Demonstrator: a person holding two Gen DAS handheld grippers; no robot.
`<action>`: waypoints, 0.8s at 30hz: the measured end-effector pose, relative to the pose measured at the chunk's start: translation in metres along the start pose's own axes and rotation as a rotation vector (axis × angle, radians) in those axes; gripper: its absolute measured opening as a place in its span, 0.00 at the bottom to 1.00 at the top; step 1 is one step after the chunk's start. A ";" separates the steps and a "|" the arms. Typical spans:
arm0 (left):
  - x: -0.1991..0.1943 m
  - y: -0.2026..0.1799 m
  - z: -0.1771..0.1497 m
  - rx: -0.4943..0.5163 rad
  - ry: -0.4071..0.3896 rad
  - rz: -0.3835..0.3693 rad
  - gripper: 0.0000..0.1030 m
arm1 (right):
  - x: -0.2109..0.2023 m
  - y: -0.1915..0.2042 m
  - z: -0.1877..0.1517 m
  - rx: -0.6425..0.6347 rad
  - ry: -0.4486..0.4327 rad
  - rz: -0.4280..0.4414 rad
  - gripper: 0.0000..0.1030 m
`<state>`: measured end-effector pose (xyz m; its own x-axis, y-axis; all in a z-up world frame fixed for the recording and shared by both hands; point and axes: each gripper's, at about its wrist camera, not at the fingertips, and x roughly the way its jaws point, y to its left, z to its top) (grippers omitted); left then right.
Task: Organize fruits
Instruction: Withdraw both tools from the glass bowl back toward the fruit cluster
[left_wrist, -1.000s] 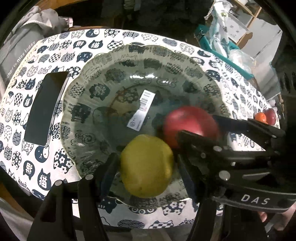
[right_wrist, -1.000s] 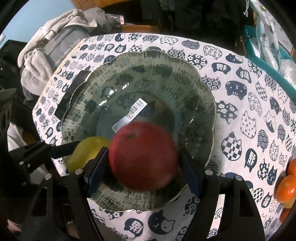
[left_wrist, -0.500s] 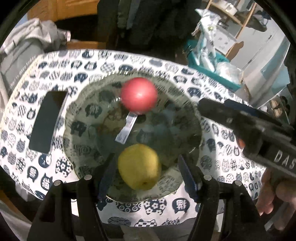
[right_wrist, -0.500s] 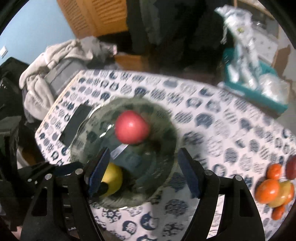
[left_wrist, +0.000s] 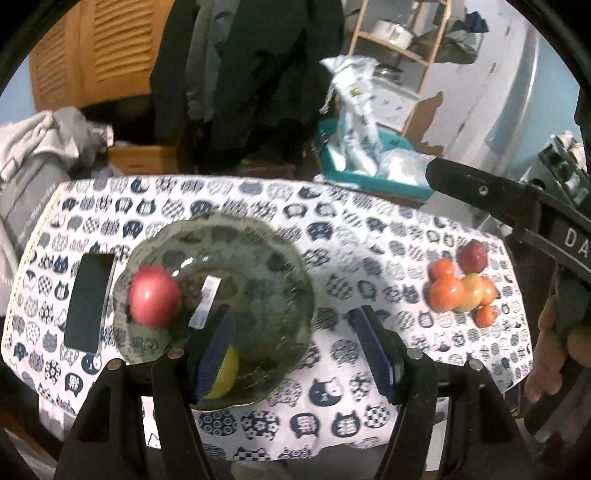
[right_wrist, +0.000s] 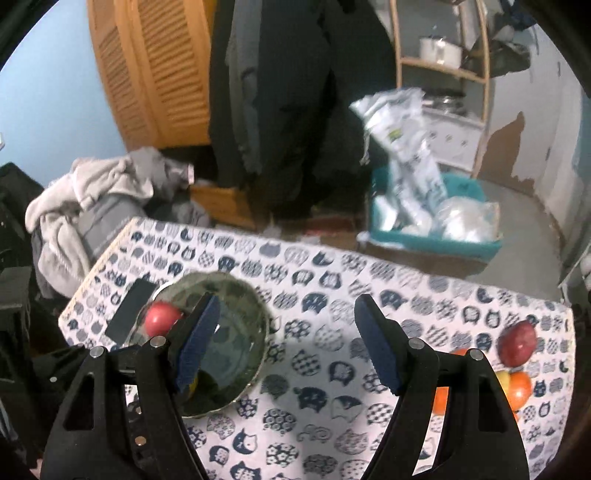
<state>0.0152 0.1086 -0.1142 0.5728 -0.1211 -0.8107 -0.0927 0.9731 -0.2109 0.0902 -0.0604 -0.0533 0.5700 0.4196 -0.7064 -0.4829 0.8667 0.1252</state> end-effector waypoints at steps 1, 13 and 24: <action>-0.005 -0.005 0.003 0.013 -0.016 -0.003 0.67 | -0.005 -0.002 0.001 0.000 -0.011 -0.005 0.74; -0.039 -0.046 0.016 0.080 -0.103 -0.039 0.74 | -0.058 -0.019 0.004 -0.009 -0.098 -0.054 0.74; -0.041 -0.075 0.020 0.126 -0.117 -0.048 0.77 | -0.091 -0.043 0.000 0.025 -0.127 -0.081 0.76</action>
<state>0.0143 0.0446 -0.0541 0.6656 -0.1512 -0.7309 0.0355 0.9846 -0.1714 0.0596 -0.1356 0.0055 0.6869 0.3777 -0.6209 -0.4164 0.9047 0.0897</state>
